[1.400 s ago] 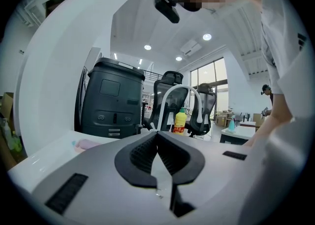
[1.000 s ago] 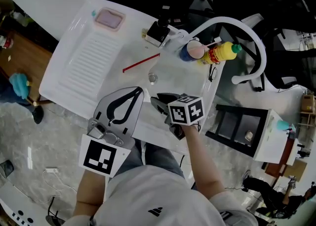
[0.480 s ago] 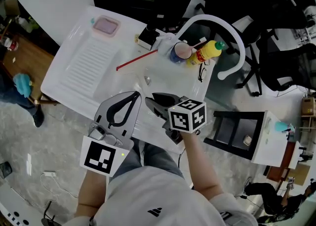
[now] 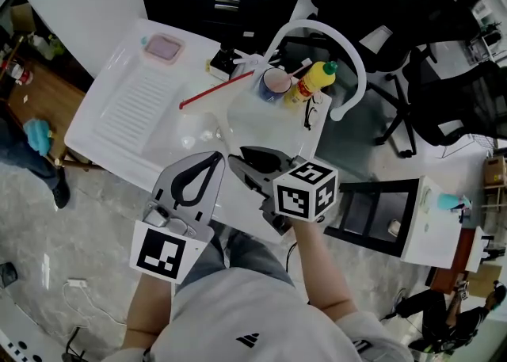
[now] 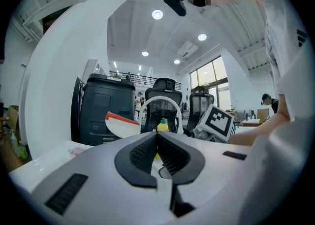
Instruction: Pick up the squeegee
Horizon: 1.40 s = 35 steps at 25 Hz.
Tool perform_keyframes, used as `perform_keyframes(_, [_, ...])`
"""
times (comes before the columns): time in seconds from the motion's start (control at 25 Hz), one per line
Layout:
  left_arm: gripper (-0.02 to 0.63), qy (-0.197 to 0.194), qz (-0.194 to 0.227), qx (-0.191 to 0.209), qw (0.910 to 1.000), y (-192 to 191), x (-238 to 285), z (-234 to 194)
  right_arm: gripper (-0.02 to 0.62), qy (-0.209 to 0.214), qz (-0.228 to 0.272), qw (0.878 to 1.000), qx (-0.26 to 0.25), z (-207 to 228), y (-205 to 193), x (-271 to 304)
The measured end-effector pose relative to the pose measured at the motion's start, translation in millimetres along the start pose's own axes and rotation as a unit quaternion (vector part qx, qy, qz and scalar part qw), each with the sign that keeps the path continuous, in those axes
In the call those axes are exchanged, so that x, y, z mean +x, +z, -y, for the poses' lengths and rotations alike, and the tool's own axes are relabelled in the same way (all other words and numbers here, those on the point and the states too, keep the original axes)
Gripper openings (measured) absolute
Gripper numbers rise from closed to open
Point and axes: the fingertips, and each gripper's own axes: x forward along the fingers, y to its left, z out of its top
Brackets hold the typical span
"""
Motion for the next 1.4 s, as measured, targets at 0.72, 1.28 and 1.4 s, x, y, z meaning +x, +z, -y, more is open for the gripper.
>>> perform_keyframes(0.72, [0.012,-0.041,0.012,0.016,0.9990,18,8,54,0.115,-0.009,0.100,0.995,-0.025,-26,33,-79])
perform_keyframes(1.28, [0.012,-0.085,0.021,0.014,0.9961,25,18,80,0.115,-0.031,0.161,0.985,-0.047,-41,49,-124])
perform_keyframes(1.4, [0.012,-0.093,0.023,0.017,0.9953,27,20,82,0.115,-0.035,0.175,0.983,-0.051,-44,53,-131])
